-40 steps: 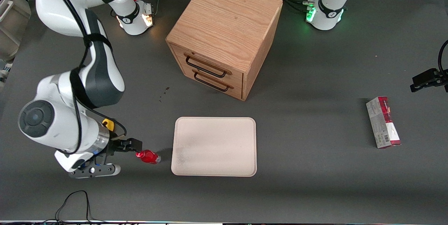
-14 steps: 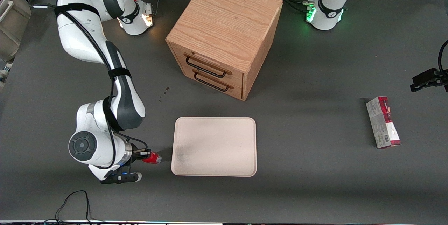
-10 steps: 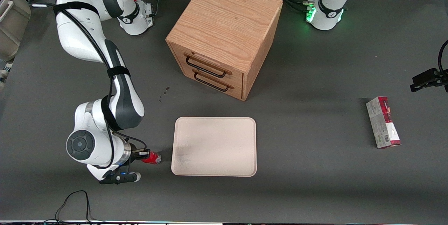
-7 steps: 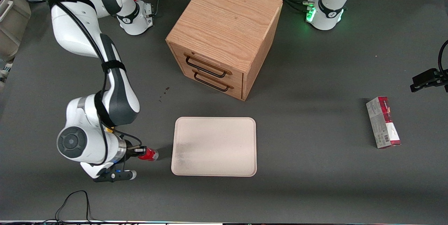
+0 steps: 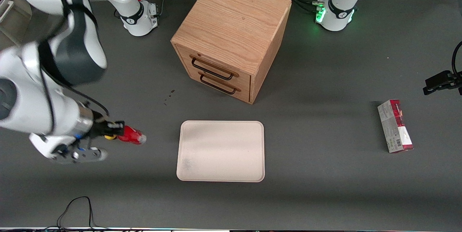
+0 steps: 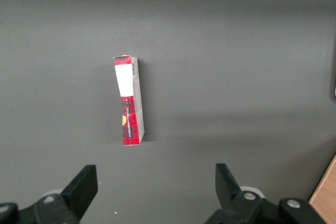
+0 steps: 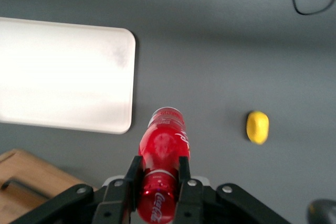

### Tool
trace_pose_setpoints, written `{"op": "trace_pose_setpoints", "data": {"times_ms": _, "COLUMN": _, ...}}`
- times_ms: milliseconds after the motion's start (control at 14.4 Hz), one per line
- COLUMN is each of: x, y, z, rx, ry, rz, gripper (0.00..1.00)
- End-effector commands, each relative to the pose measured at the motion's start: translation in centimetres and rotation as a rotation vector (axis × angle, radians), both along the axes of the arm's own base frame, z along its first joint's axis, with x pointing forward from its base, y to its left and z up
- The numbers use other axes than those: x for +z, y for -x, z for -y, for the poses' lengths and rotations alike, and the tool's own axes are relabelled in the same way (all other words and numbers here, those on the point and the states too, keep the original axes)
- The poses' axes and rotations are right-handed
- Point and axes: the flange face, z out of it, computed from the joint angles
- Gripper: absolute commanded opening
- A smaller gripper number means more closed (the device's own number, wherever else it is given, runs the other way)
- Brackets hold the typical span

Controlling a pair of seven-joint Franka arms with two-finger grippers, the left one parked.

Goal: Place coke bottle on tray
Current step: 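Lift the bottle upright with the right gripper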

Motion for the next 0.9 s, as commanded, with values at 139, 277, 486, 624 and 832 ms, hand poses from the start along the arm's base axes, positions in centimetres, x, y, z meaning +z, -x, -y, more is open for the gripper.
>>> {"op": "trace_pose_setpoints", "data": {"times_ms": 139, "x": 5.1, "y": 3.6, "z": 0.1, "rx": 0.019, "ry": -0.021, "rz": -0.009, "gripper": 0.0}}
{"op": "trace_pose_setpoints", "data": {"times_ms": 277, "x": 5.7, "y": 4.1, "z": -2.6, "rx": 0.058, "ry": -0.038, "rz": 0.015, "gripper": 0.0}}
{"op": "trace_pose_setpoints", "data": {"times_ms": 486, "x": 6.1, "y": 5.0, "z": -8.4, "rx": 0.143, "ry": -0.064, "rz": 0.071, "gripper": 0.0}}
{"op": "trace_pose_setpoints", "data": {"times_ms": 624, "x": 4.7, "y": 5.2, "z": -12.0, "rx": 0.194, "ry": -0.032, "rz": 0.096, "gripper": 0.0}}
{"op": "trace_pose_setpoints", "data": {"times_ms": 832, "x": 3.2, "y": 4.4, "z": -13.8, "rx": 0.201, "ry": -0.038, "rz": 0.112, "gripper": 0.0}}
